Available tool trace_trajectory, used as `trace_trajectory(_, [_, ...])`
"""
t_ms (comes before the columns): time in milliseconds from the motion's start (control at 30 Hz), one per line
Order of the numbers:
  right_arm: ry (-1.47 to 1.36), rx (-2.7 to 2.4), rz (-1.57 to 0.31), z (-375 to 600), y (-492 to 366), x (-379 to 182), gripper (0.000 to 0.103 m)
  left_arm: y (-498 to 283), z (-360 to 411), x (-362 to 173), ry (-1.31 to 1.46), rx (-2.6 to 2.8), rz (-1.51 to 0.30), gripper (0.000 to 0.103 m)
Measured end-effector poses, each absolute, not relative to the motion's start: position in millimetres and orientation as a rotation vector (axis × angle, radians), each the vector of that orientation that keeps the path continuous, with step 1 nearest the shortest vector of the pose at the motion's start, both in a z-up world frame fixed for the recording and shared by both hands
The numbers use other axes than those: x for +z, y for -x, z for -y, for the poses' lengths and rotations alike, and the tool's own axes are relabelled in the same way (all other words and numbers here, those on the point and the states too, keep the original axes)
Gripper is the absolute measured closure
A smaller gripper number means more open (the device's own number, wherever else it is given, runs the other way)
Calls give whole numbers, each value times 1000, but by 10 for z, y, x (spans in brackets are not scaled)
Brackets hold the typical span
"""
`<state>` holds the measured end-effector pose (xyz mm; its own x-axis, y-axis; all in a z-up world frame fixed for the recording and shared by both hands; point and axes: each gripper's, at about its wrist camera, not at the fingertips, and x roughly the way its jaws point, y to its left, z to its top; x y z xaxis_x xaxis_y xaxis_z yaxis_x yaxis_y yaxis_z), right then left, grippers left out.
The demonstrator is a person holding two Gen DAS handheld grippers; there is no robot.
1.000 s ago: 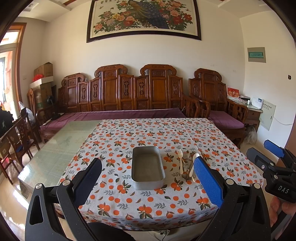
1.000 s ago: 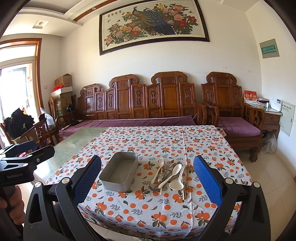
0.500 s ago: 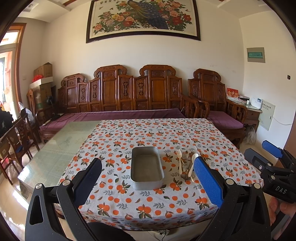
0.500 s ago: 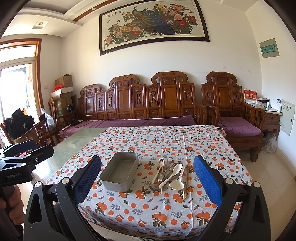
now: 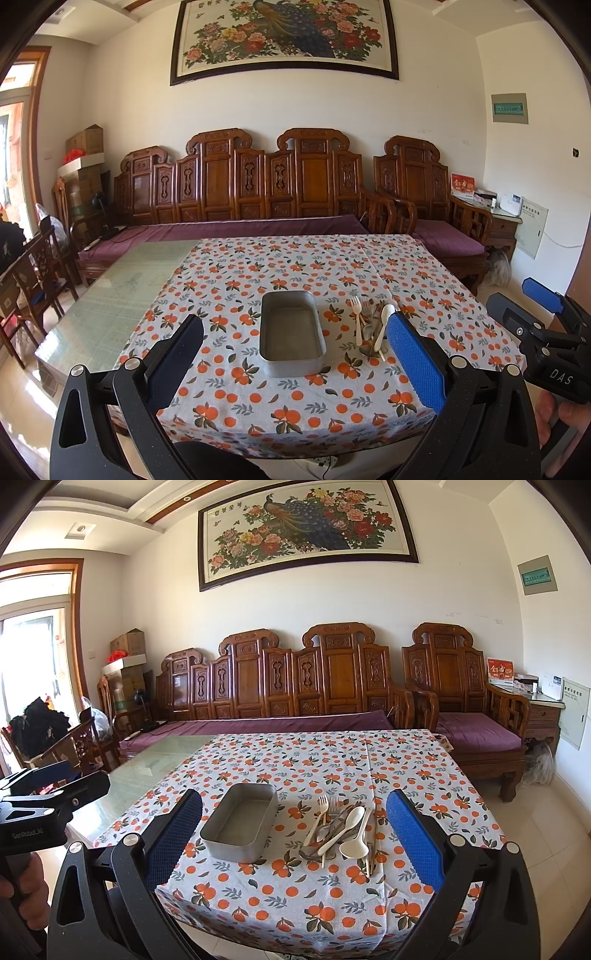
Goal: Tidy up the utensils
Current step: 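Move both tools down toward the utensil pile beside the grey tray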
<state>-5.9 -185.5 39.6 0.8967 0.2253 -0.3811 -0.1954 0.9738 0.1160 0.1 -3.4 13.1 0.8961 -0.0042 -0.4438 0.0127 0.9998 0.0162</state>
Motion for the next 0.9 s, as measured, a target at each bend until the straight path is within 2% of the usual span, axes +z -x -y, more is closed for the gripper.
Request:
trace_trajectory(433, [-92,228,-436,1684,-7,303,3,-177,109,-38,-33,-25,-533,7])
trace_trajectory(900, [-79,202,-507,2041,-510,-158,3,-746,140,-522,-64,-90,-677,7])
